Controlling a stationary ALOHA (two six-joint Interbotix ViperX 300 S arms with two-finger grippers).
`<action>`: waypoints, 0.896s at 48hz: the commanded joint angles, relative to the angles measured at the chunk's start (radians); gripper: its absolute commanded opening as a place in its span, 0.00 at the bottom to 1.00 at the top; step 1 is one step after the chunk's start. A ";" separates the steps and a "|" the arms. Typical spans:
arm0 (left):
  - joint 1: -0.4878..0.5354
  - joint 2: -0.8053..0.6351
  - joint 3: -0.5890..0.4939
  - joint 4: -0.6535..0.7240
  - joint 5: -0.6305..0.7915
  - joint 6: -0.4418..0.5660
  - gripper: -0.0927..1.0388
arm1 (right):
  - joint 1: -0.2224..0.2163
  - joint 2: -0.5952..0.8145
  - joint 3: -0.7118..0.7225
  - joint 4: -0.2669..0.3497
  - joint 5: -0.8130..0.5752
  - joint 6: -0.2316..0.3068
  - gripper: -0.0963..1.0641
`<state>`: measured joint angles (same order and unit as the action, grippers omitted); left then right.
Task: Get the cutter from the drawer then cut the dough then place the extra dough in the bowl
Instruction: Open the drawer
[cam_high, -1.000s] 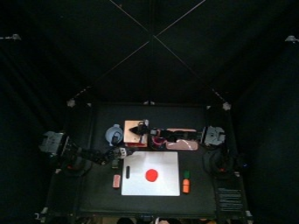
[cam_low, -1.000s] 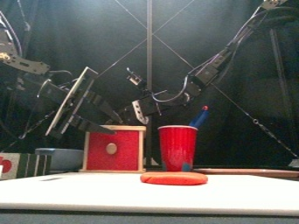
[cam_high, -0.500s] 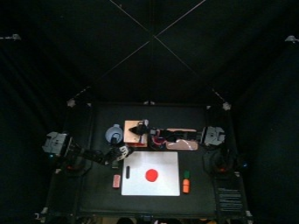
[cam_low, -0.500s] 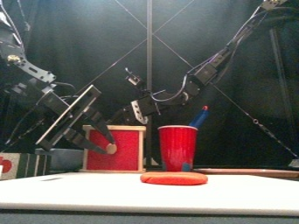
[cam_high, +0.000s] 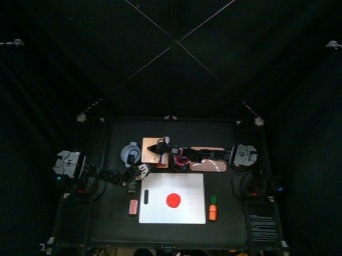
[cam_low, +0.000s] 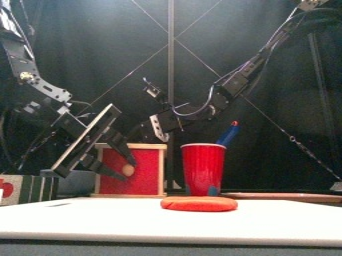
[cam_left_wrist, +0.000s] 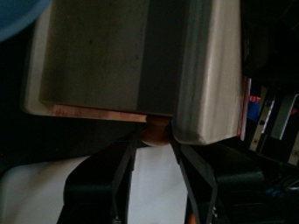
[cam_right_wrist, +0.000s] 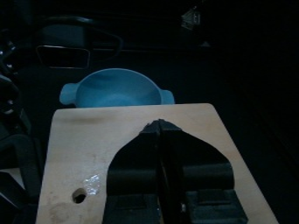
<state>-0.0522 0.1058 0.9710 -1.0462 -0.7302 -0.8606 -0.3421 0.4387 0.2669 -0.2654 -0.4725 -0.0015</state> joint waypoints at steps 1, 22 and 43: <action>0.017 -0.003 -0.025 0.014 -0.009 0.005 0.82 | 0.005 -0.008 -0.009 -0.002 0.011 -0.002 0.06; 0.049 0.015 -0.026 0.072 -0.009 0.008 0.80 | 0.014 -0.008 -0.012 0.003 0.011 0.002 0.06; 0.032 0.008 -0.018 0.078 0.049 0.009 0.50 | 0.023 -0.009 -0.005 0.005 0.023 0.008 0.06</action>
<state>-0.0184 0.1258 0.9633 -0.9695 -0.6964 -0.8544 -0.3283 0.4418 0.2577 -0.2592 -0.4633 0.0092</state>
